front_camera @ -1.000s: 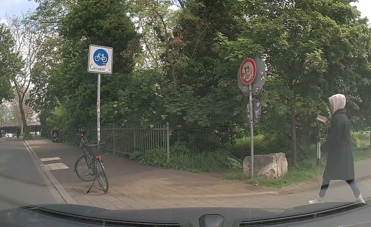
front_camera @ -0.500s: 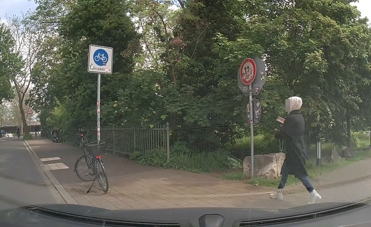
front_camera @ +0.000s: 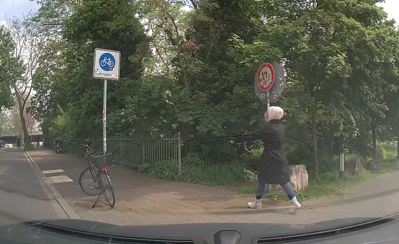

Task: Follow the waypoints while adhering to traffic rules and regulations

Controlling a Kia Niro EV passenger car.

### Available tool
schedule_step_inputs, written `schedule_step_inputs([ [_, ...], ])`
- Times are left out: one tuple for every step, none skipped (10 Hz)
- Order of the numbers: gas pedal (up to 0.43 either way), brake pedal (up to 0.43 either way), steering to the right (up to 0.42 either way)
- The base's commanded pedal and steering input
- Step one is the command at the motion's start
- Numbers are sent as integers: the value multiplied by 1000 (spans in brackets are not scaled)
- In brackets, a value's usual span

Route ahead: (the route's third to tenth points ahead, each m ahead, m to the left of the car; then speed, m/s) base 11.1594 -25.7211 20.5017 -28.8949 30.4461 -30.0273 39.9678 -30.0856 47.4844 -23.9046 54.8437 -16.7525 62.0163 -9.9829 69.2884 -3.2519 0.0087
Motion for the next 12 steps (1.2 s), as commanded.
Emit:
schedule_step_inputs([
  [157,0,863],
  [157,0,864],
  [169,0,870],
  [209,0,875],
  [260,0,876],
  [280,0,875],
  [280,0,869],
  [280,0,859],
  [280,0,846],
  [280,0,824],
  [280,0,794],
  [280,0,772],
])
